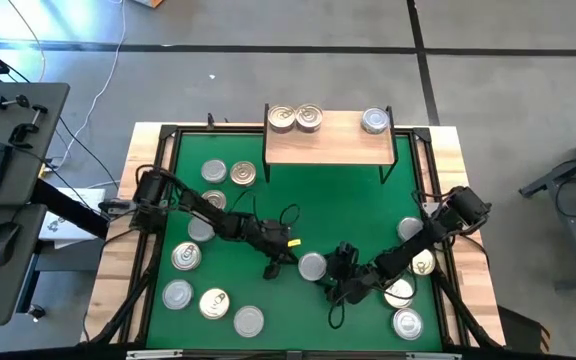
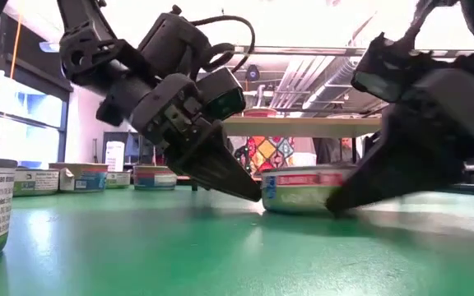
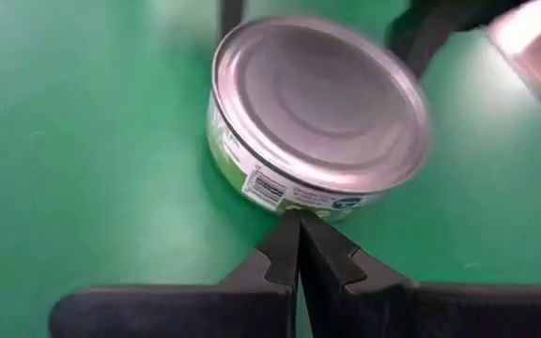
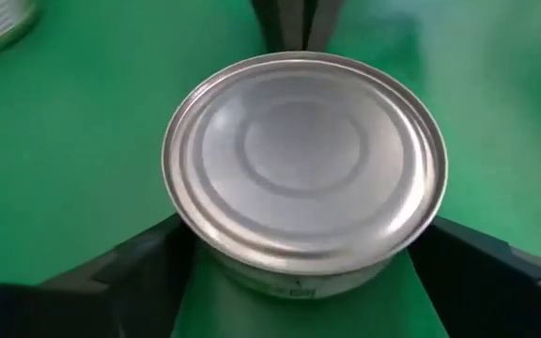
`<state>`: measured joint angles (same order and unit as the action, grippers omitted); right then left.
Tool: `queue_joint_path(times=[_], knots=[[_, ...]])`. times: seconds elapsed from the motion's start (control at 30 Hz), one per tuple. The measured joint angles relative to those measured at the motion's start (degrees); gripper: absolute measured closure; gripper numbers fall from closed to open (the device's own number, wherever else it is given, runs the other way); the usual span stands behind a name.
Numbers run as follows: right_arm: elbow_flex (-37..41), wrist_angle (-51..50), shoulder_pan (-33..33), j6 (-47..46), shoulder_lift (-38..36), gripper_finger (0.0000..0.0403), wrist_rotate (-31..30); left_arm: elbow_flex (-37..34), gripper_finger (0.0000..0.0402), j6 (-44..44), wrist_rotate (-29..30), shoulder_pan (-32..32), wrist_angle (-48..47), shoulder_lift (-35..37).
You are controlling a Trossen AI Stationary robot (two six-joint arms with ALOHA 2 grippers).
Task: Stack canned seafood by type on shelf
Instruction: Put the green tuna can on the shelf
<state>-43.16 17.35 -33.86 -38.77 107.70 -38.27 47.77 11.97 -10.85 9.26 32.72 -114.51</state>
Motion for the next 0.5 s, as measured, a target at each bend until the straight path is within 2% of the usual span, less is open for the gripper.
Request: queue_joint_path(times=[0.13, 0.23, 0.5], knots=[[-0.28, -1.09, -1.43, -3.21, -0.11, 0.0064, -4.26, -1.56, 0.0401, -0.02, 4.31, 0.16, -5.64, 3.56], [-0.26, -1.64, -2.24, -4.85, -0.11, 0.0066, -4.54, -3.60, 0.0401, -0.02, 4.39, 0.15, -5.77, 5.96], [-0.24, -4.99, -1.13, -7.10, -0.47, 0.0066, 2.58, -4.47, 0.0401, -0.06, 4.17, 0.26, -2.84, 6.46]])
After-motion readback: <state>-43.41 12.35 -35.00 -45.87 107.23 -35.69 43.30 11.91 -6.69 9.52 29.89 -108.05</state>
